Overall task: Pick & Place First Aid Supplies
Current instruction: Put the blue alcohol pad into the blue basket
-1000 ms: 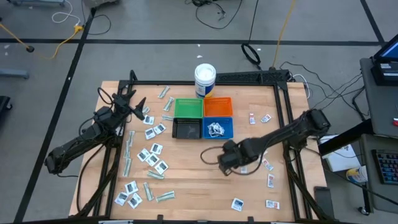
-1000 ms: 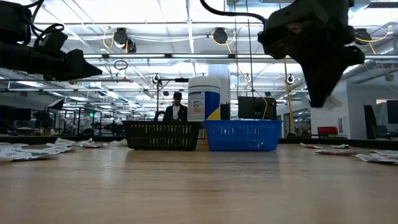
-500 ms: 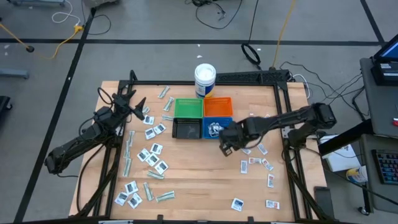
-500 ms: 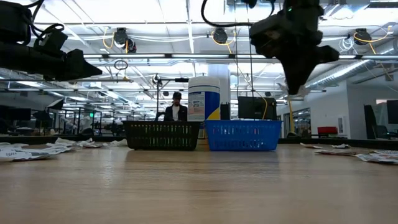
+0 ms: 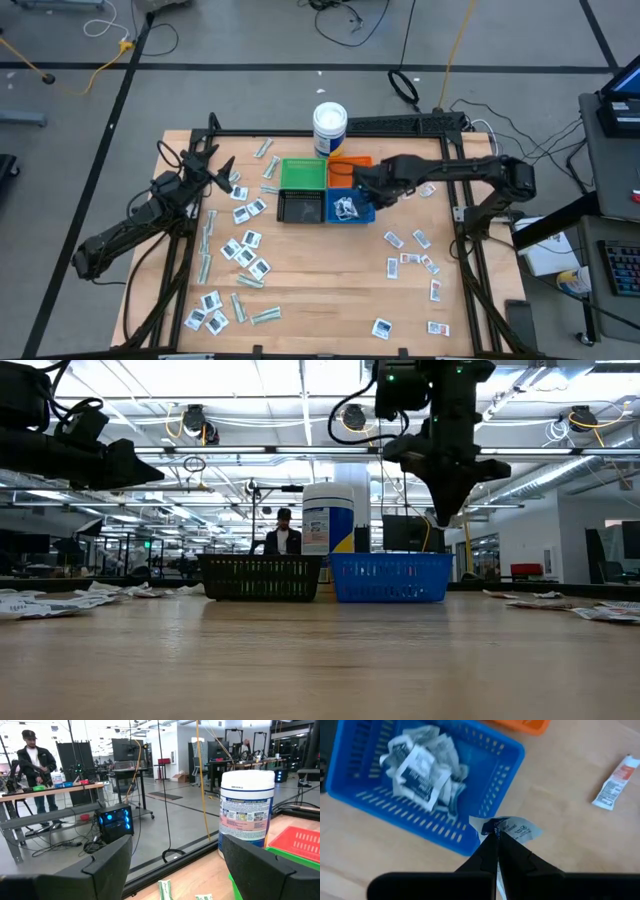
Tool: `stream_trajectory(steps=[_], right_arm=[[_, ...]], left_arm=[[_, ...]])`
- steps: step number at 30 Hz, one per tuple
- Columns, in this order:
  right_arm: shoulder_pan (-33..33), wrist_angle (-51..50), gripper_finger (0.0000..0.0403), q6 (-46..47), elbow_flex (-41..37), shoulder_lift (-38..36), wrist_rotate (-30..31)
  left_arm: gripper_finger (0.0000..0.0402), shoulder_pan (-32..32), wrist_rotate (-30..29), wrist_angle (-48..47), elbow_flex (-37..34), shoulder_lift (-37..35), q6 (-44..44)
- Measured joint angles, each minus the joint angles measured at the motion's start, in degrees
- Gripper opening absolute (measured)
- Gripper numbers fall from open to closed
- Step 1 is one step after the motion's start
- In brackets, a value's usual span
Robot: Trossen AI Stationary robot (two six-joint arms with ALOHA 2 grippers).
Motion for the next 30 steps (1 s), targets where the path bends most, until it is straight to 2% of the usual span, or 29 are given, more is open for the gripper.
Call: stream_trajectory(steps=[5,9,25,30], right_arm=[[-1.24,2.40,0.0000,0.58,0.00,0.01,-0.19],[-1.28,4.76,0.0000,1.40,2.10,3.02,-0.27],[-1.28,3.31,0.0000,-3.62,22.29,20.61,-0.68],[-1.24,2.95,0.0000,-4.36,23.41,24.00,-4.29]], left_arm=[[0.0308,0.00,0.01,0.00,0.01,0.01,0.00],[0.0308,-0.02,0.01,-0.02,0.01,0.01,0.00],[0.0308,-0.02,0.01,0.00,0.01,0.01,0.02],[0.0308,-0.02,0.01,0.00,0.00,0.01,0.01]])
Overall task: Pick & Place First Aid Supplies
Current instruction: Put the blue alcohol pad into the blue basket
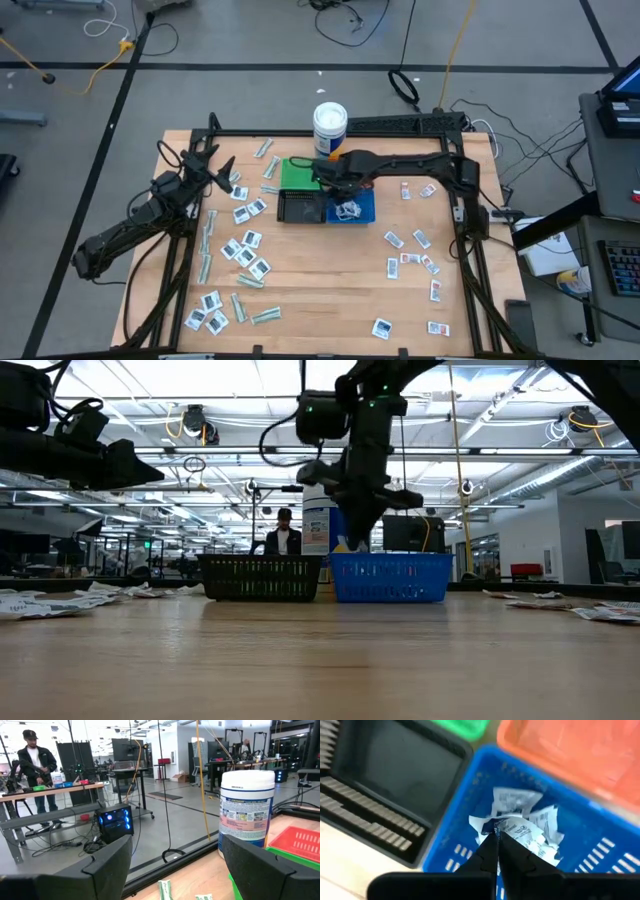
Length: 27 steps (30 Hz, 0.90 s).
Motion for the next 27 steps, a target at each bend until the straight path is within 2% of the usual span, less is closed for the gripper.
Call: stream_trajectory(steps=[6,11,15,18,22,27], right_arm=[[0.00,-2.10,0.0018,-0.62,-0.09,1.00,-1.19],[0.00,-3.06,0.0081,-1.34,-0.09,0.98,0.99],[0.00,-5.09,0.0141,-3.21,-0.11,0.95,1.01],[0.00,-6.85,0.0172,-5.68,-0.17,-0.61,1.09],[0.02,-9.42,0.0187,-7.61,-0.17,-2.31,1.15],[0.00,-12.06,0.0185,-7.37,-0.17,-4.82,1.23]], left_arm=[[0.0308,0.00,0.00,0.00,0.02,0.00,-0.01],[0.0308,0.01,0.00,0.00,0.02,-0.01,0.00],[0.0308,0.00,0.00,0.00,0.02,0.00,-0.01],[0.0308,0.00,-0.01,0.00,0.02,-0.01,-0.01],[0.0308,0.00,0.00,0.00,-0.01,0.00,-0.01],[0.0308,0.01,0.00,0.00,0.02,0.00,-0.01]])
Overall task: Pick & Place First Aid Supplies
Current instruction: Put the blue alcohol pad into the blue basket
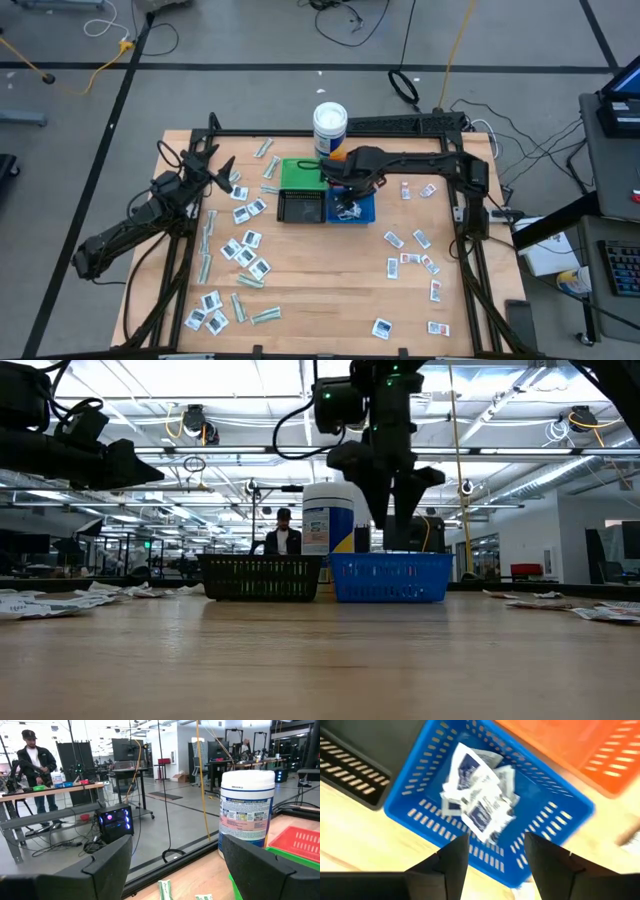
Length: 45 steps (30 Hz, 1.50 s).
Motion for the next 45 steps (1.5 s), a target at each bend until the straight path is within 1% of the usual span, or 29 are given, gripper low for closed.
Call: stream_trajectory(steps=[5,9,15,22,28,33,37,40,42,45], right_arm=[[0.32,0.17,0.0175,0.71,-0.01,-0.42,-0.06],[3.19,0.06,0.0172,0.80,-0.01,-0.58,-0.13],[10.33,0.12,0.0172,-0.12,-0.01,-0.56,-0.24],[21.57,-1.41,0.0169,1.47,-0.03,-0.56,-0.43],[31.11,-1.60,0.0167,7.22,-0.03,-0.56,-0.45],[38.14,-1.32,0.0166,15.17,-0.03,-0.56,-0.56],[42.50,-0.55,0.0166,21.52,-0.03,-0.56,-0.52],[45.01,0.81,0.0167,26.45,-0.04,-0.56,-2.10],[46.67,2.54,0.0166,29.23,-0.04,-0.56,-3.30],[49.58,5.80,0.0166,32.50,-0.03,-0.56,-3.31]], left_arm=[[0.0308,0.01,0.00,0.00,-0.02,0.00,0.00],[0.0308,0.01,0.00,0.00,-0.01,0.00,0.01],[0.0308,0.00,0.00,0.00,0.00,0.00,0.00],[0.0308,0.01,-0.01,0.00,-0.02,0.00,0.00],[0.0308,0.01,0.00,0.00,-0.02,0.00,0.00],[0.0308,-0.01,0.00,0.00,-0.02,-0.02,0.00],[0.0308,0.01,0.00,0.00,-0.01,0.00,0.00],[0.0308,0.01,0.00,0.00,-0.01,-0.01,0.01],[0.0308,0.01,0.00,0.00,0.00,-0.01,0.00],[0.0308,0.01,0.00,0.00,-0.02,-0.02,0.00]])
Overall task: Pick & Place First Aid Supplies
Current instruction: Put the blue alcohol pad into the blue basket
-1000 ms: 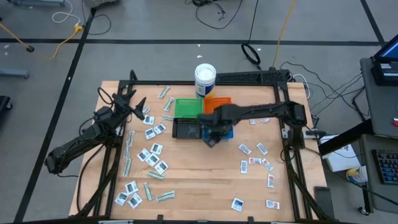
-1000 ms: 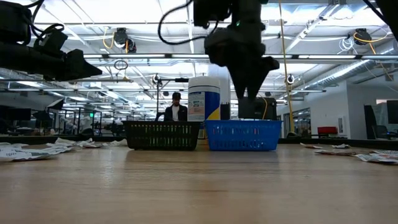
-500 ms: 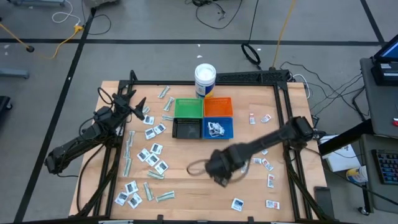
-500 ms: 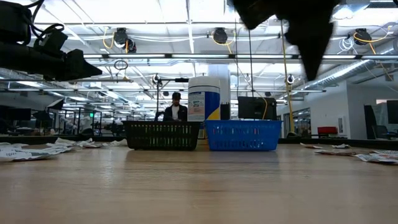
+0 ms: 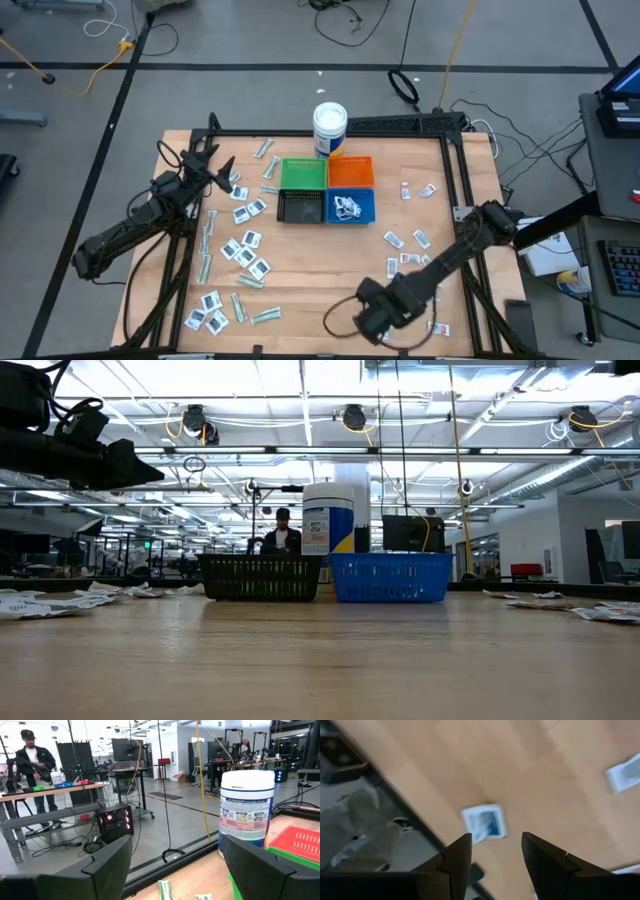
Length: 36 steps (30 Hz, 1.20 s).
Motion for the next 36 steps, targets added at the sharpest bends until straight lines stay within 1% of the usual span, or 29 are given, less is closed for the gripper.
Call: stream_trajectory(steps=[4,6,8,13,21,24,28,30,32,36], right_arm=[[3.49,3.10,0.0166,4.45,0.25,0.29,0.47],[4.55,2.24,0.0166,5.25,1.41,0.84,2.73],[5.13,1.38,0.0166,5.10,2.09,0.90,5.83],[4.09,1.17,0.0166,1.52,2.16,1.12,6.40],[2.85,3.75,0.0166,0.55,2.16,7.34,6.00],[3.24,4.30,0.0166,1.63,2.16,10.81,3.61],[4.21,4.88,0.0166,2.51,2.12,14.30,2.85],[4.74,5.46,0.0166,3.11,2.14,15.55,2.46],[4.93,6.00,0.0166,3.26,2.23,15.73,1.39],[4.97,7.61,0.0165,3.29,2.23,15.89,1.31]], left_arm=[[0.0308,-0.01,0.00,0.00,0.02,0.02,0.00],[0.0308,-0.01,0.00,0.00,0.01,0.02,0.00],[0.0308,0.00,0.00,0.00,0.02,0.00,0.00],[0.0308,-0.02,-0.02,0.00,0.02,0.01,0.00],[0.0308,-0.01,-0.01,0.00,0.01,0.02,0.00],[0.0308,0.00,0.00,0.00,0.02,0.01,0.00],[0.0308,0.00,0.00,0.00,0.02,0.00,0.00],[0.0308,-0.01,0.00,0.00,0.02,0.01,0.00],[0.0308,-0.01,0.00,0.00,0.02,0.00,0.00],[0.0308,0.00,0.00,0.01,0.01,0.00,0.00]])
